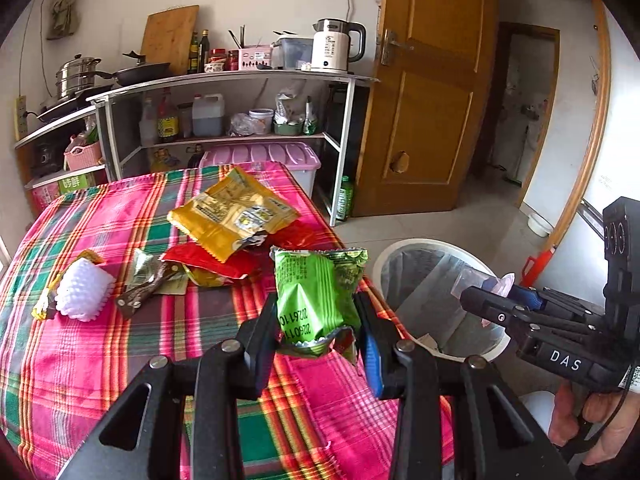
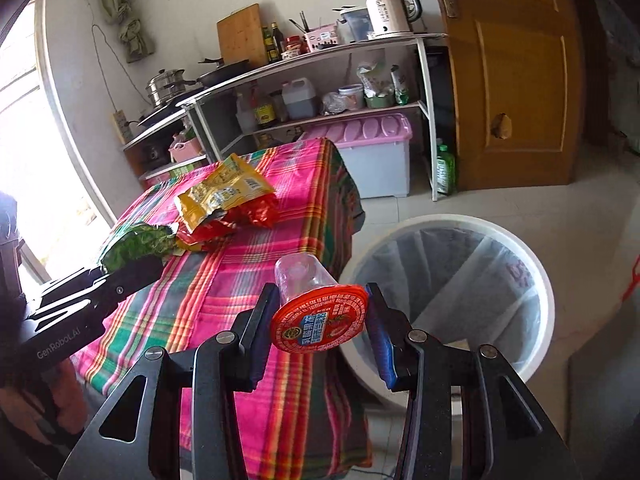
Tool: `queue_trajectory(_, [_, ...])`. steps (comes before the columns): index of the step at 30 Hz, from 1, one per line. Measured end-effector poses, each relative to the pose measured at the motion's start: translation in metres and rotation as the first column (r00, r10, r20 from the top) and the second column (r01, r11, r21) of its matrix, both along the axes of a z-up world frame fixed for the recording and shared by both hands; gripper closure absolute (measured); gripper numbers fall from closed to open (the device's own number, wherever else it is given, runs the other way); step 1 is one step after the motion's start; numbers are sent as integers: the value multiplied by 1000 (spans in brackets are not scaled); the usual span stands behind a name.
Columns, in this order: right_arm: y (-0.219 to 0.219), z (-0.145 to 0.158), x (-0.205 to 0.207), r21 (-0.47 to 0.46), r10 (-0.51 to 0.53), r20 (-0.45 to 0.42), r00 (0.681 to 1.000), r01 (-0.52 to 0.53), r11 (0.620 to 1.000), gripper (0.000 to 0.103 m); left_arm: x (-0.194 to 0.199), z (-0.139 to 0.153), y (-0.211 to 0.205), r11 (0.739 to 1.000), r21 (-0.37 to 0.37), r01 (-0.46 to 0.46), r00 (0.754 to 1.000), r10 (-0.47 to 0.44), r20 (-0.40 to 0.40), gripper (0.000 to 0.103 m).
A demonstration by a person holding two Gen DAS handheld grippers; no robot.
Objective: Collect trash
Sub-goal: 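Carry both items over the trash bin and open both tools to drop them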
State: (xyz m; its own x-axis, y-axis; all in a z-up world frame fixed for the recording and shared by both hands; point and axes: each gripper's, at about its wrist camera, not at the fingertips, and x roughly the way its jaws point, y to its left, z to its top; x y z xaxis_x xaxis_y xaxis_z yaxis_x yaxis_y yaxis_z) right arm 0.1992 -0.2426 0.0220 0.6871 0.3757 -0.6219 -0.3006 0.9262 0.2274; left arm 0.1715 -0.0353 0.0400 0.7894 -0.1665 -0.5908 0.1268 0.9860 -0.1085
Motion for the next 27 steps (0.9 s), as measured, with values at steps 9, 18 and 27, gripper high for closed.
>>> queue_trajectory(9, [-47,-17,14,8,-117,-34,993,117,993,59,30,-18,-48,994,-25,109,992,-111,-53,65])
queue_trajectory(18, [-74,-41,30,-16,-191,-89,977,190,982,59,60,-35,-88,981,-53,185,974,-190,-121,65])
queue_trajectory(27, [-86,-61,43,-36,-208,-134,969,205,978,58,78,-52,-111,976,-66,210,957,-218,-190,59])
